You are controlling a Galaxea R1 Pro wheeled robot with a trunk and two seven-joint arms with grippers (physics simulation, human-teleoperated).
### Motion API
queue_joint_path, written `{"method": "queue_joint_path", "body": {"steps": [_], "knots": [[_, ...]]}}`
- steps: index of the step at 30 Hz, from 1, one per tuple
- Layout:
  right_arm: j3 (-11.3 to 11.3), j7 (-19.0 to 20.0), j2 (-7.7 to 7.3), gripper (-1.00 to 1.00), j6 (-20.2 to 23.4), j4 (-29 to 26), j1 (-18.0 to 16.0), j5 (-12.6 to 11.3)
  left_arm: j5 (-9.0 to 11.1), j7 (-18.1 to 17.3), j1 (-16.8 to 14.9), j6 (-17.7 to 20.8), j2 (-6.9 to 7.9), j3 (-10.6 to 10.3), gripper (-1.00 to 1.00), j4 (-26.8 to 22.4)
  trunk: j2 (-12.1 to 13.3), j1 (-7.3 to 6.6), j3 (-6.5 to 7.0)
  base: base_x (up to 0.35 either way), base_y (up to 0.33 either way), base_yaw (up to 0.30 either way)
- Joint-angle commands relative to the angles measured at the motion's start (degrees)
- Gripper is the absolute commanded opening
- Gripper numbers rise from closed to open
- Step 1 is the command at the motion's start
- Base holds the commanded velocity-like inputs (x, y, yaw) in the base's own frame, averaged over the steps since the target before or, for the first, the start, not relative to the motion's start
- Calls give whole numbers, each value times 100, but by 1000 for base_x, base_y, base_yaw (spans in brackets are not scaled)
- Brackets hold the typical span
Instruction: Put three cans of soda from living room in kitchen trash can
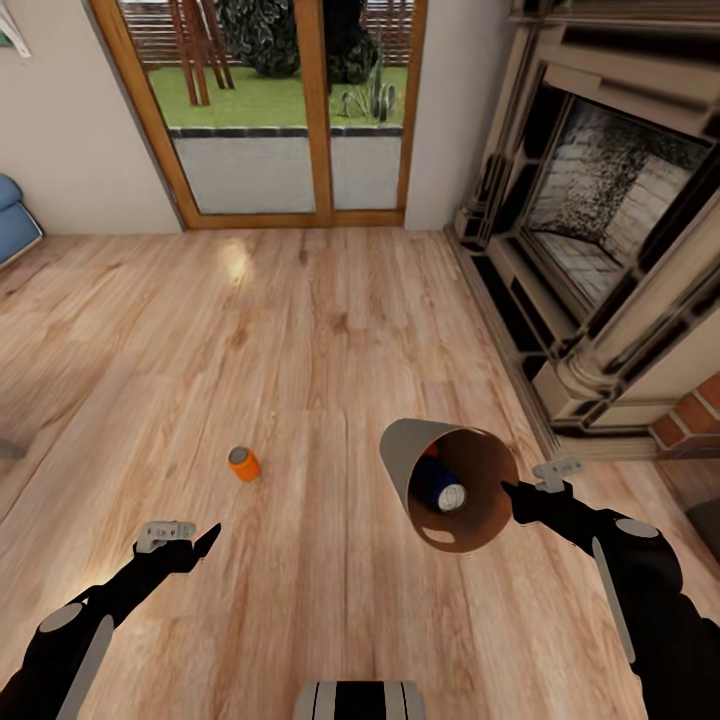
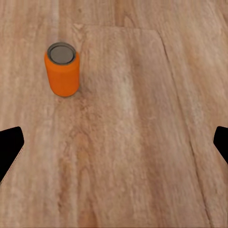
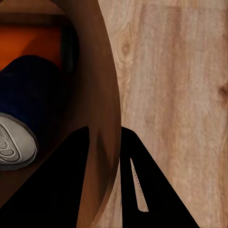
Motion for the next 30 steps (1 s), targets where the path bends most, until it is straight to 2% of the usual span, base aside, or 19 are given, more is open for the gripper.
{"method": "queue_joint_path", "body": {"steps": [1, 9, 15, 16, 20, 22, 25, 30], "knots": [[3, 17, 5, -100, 24, -6, -4, -131, 0, 1, 0, 0, 0, 3, 100, 5, 0, -1, 1, 323, 0, 0], [10, 12, 13, -100, 18, 15, -3, -125, -10, 75, -9, 136, 8, 18, 100, 6, 0, -1, 1, 323, 0, 0], [17, 9, 13, -100, 18, 21, -3, -127, -9, 381, -194, 758, 12, 5, 100, -8, 0, -1, 1, 323, 0, 0], [19, 8, 17, -100, 18, 23, -3, -126, -16, 630, -453, 943, 17, -3, 100, -12, 0, -1, 1, 323, 0, 0], [19, -33, 38, -100, 18, 27, -3, -128, -35, 957, -841, 1244, 20, -10, 100, 32, 0, -1, 1, 323, 0, 0], [35, -280, 45, -100, 16, 34, -3, -147, -47, 1123, -1153, 1336, 23, -14, 100, 328, 0, -1, 1, 324, 0, 0], [72, -440, 47, -100, 14, 25, -3, -177, -49, 1271, -1441, 1364, 19, -27, 100, 807, 0, -1, 1, 312, 0, 8], [98, -499, 56, -100, 30, -10, -3, -204, -46, 1338, -1586, 1376, 10, -49, 100, 1071, 0, -1, 1, 191, 0, 161]]}}
